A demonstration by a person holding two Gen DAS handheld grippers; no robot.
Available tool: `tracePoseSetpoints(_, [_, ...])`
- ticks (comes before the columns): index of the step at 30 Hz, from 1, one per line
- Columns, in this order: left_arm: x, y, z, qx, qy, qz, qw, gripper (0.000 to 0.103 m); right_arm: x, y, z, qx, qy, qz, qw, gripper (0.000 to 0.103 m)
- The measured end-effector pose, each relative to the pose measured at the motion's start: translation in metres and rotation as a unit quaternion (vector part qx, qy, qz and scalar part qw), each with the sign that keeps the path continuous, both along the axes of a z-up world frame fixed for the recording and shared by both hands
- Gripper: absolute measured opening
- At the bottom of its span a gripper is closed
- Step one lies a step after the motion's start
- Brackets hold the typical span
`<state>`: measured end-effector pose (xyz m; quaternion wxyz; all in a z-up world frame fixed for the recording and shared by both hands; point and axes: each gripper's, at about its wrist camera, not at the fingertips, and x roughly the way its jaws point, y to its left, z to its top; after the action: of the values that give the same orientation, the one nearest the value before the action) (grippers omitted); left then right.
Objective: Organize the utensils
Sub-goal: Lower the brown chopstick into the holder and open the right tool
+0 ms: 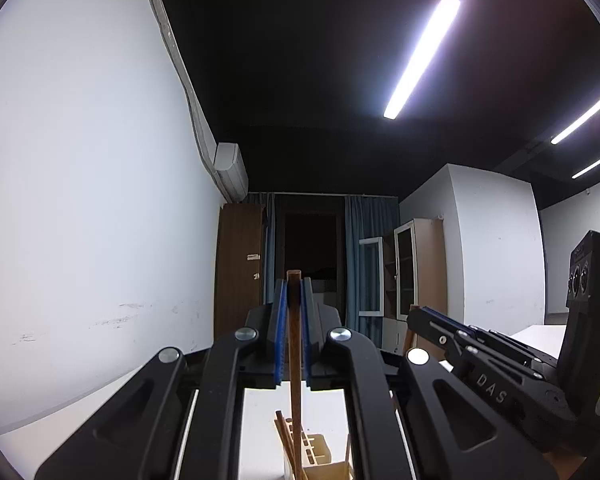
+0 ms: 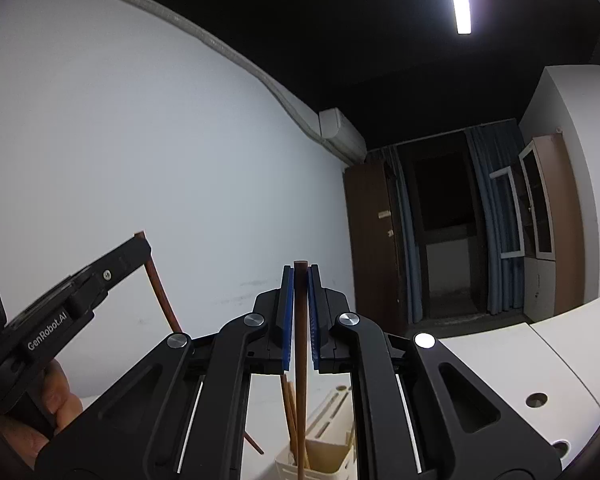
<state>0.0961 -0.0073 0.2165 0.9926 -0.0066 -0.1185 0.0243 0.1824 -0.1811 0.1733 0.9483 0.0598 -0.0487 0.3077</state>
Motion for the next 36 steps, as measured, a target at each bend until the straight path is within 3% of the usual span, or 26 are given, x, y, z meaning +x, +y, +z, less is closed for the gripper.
tracePoseSetpoints(8, [0.001,-0.001,-0.001,-0.005,-0.009,0.001,0.9999,0.006,0.000,-0.008,0.003,0.035,-0.032,-0.007,0.999,0.006])
tracePoseSetpoints(13, [0.007,0.001,-0.009,-0.009,-0.003,0.004,1.0000,0.006,0.009,-0.003,0.001,0.029,-0.021,-0.009,0.999,0.006])
tracePoseSetpoints(36, [0.087,0.008,-0.039,-0.021,0.129,-0.003,0.9914,0.006,0.060,0.035,-0.020,-0.022,0.062,-0.018,0.998,0.006])
